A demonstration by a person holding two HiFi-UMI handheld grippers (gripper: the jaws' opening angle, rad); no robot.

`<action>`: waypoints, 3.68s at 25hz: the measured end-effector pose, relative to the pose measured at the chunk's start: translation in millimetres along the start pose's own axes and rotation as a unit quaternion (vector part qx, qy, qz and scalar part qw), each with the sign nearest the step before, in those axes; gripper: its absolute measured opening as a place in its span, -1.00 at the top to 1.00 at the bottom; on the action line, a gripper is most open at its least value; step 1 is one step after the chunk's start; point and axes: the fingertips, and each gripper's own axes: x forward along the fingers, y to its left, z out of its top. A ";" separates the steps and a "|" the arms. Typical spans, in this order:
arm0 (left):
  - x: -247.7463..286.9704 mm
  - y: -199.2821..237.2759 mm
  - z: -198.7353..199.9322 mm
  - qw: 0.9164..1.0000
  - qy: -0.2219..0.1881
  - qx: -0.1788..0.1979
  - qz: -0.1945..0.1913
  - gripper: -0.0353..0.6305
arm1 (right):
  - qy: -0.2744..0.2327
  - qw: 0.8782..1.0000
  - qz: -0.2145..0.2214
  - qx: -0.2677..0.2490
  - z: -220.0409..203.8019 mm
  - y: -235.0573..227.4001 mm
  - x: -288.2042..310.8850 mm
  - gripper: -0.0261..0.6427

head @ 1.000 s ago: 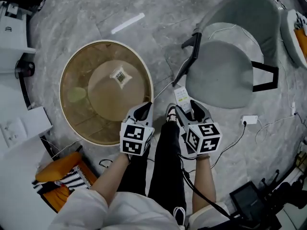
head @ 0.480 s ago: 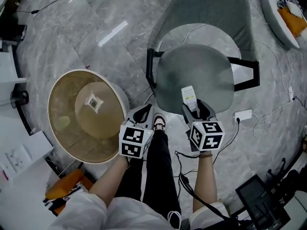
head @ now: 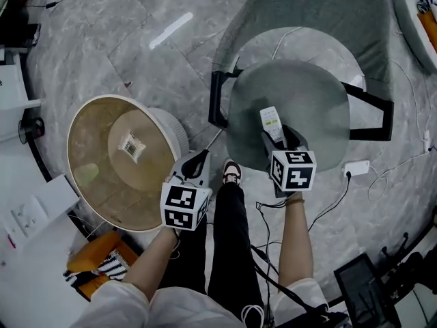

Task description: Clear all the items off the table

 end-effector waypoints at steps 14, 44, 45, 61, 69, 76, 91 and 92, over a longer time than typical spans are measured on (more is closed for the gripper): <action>5.9 18.1 -2.4 0.999 -0.009 -0.031 0.013 0.87 | 0.011 0.999 -0.034 0.003 -12.4 -7.0 31.5 0.05; -329.7 260.7 -201.7 0.920 -0.145 -0.275 0.238 0.87 | -0.011 0.971 0.114 -0.211 -32.8 469.1 -11.4 0.85; -334.0 266.2 -207.4 0.918 -0.148 -0.280 0.240 0.87 | -0.006 0.971 0.116 -0.211 -33.5 474.7 -5.9 0.85; -314.3 292.8 -291.9 0.895 -0.115 -0.354 0.247 0.87 | 0.069 0.957 0.085 -0.269 -41.7 474.5 118.7 0.27; -302.3 291.1 -308.1 0.891 -0.098 -0.367 0.248 0.87 | 0.108 0.946 0.066 -0.297 -54.8 460.6 166.3 0.03; -299.0 292.9 -306.5 0.895 -0.094 -0.363 0.243 0.87 | 0.127 0.941 0.039 -0.311 -57.6 454.0 181.9 0.03; -289.4 282.7 -278.2 0.917 -0.086 -0.317 0.227 0.87 | 0.112 0.954 0.053 -0.272 -43.7 448.8 142.4 0.22; -287.4 280.5 -273.2 0.919 -0.086 -0.311 0.224 0.87 | 0.108 0.957 0.054 -0.264 -42.0 445.0 134.8 0.22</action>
